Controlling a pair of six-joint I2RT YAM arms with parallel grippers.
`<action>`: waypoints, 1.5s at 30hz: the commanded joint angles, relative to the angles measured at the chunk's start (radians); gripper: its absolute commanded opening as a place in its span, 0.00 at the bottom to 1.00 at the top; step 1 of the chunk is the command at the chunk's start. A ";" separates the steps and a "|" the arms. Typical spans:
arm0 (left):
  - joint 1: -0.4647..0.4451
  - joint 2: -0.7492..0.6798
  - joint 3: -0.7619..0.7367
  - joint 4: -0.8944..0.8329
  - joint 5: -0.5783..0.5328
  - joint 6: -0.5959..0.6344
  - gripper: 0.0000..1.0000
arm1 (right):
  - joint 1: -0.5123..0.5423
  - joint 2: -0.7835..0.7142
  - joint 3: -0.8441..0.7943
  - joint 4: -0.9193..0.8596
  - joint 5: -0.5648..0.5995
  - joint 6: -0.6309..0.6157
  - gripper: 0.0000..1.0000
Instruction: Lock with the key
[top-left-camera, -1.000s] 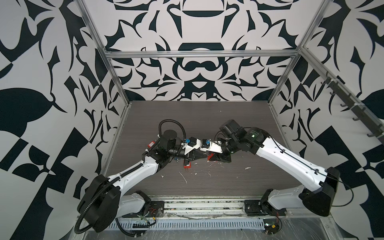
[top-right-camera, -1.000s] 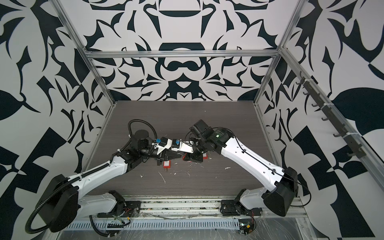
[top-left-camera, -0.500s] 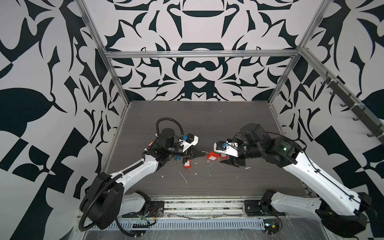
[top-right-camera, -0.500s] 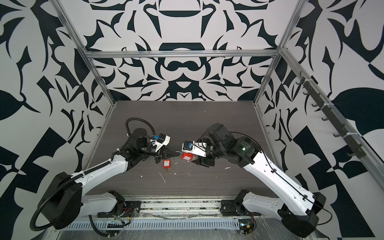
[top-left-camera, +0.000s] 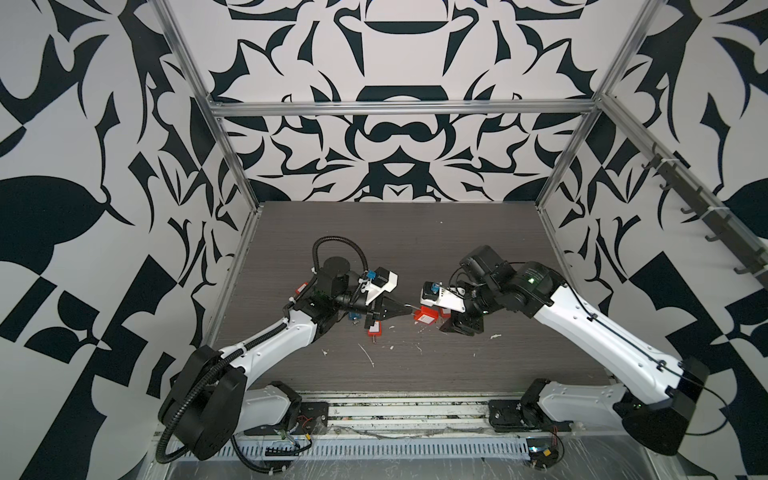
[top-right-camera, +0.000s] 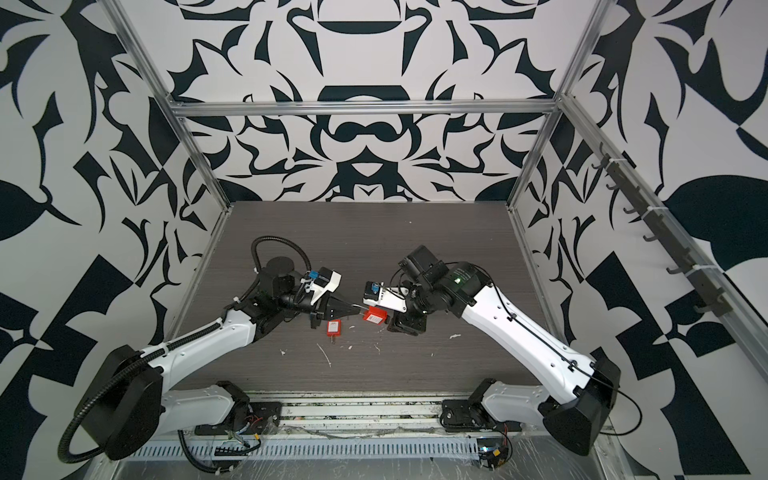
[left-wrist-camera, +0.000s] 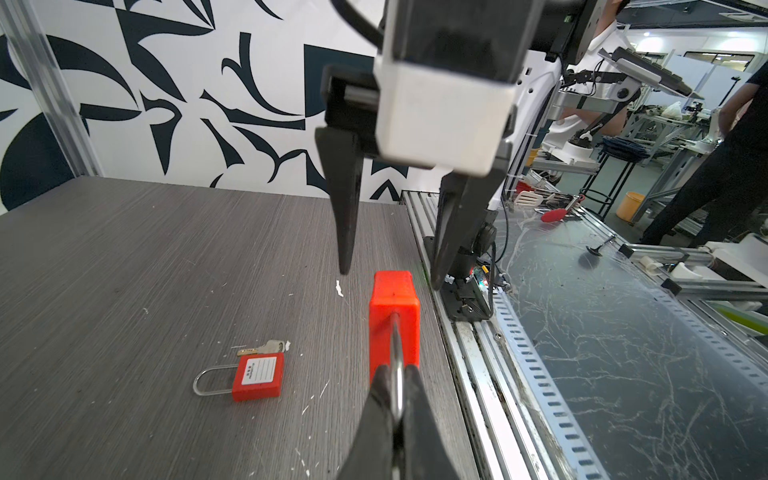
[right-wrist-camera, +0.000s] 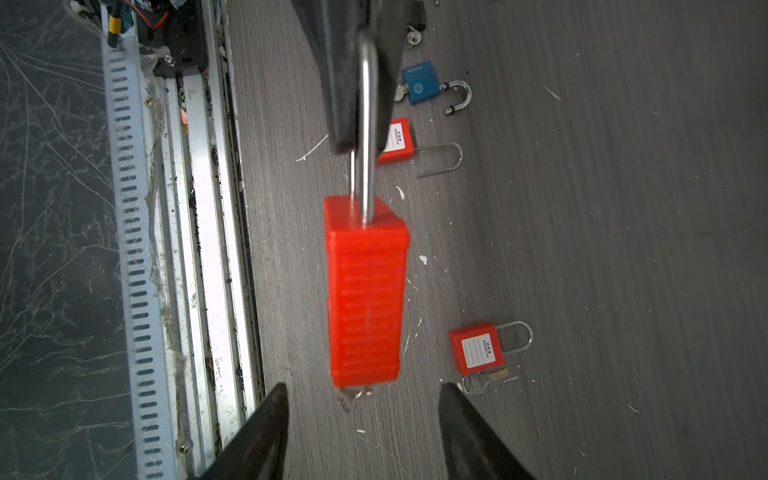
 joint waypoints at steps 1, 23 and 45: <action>-0.014 -0.025 0.038 0.016 0.020 -0.018 0.00 | -0.003 -0.003 -0.035 0.081 0.005 0.035 0.60; -0.027 -0.022 0.043 0.048 -0.004 -0.035 0.00 | -0.003 -0.232 -0.202 0.135 0.046 0.012 0.64; -0.028 -0.031 0.056 -0.024 0.007 0.000 0.00 | -0.002 -0.148 -0.134 0.195 0.035 0.040 0.41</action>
